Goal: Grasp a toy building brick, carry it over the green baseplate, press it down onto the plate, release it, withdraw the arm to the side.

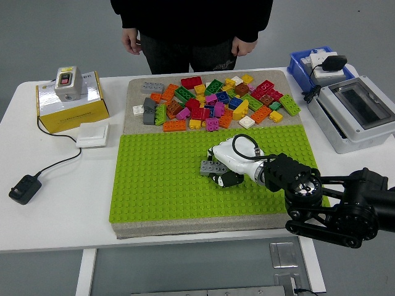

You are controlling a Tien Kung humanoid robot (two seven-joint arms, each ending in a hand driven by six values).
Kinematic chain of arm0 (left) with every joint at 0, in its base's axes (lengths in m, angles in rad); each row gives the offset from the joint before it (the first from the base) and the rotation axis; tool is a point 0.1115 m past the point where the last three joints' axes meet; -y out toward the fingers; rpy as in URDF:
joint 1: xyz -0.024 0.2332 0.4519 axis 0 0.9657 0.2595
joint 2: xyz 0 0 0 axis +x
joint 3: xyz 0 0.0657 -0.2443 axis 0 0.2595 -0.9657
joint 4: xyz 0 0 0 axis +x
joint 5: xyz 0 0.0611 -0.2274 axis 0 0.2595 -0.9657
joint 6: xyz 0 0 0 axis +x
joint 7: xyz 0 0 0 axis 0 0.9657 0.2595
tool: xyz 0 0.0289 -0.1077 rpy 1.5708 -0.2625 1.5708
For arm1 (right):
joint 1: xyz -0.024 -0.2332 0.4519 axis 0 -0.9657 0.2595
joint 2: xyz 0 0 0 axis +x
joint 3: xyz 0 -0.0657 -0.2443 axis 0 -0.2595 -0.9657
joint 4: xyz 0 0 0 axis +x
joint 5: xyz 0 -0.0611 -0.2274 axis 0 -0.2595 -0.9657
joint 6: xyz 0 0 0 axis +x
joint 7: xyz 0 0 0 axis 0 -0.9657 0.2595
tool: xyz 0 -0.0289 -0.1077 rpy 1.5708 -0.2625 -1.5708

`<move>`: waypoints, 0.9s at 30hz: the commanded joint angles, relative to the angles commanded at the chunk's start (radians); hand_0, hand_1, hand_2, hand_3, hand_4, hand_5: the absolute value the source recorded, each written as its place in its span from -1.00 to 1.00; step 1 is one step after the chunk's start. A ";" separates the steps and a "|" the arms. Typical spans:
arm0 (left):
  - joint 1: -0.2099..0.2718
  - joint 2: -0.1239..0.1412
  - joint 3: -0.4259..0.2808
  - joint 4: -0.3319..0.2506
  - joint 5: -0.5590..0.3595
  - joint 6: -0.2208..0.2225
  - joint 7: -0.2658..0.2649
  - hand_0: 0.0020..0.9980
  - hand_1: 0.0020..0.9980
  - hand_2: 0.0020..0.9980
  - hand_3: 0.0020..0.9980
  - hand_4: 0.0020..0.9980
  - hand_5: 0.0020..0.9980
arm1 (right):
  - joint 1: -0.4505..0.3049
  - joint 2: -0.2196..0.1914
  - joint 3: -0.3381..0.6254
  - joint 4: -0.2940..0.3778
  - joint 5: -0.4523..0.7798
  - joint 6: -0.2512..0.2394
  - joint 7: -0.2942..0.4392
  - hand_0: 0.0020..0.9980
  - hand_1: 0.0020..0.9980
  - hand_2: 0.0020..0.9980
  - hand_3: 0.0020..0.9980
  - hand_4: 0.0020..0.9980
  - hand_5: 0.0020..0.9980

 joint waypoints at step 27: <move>0.001 0.000 -0.006 0.000 0.003 0.001 0.000 0.34 0.35 0.34 0.49 -0.21 0.09 | -0.009 -0.036 -0.015 0.040 0.015 -0.004 0.016 -0.90 -0.65 -0.30 -0.27 -0.06 -0.38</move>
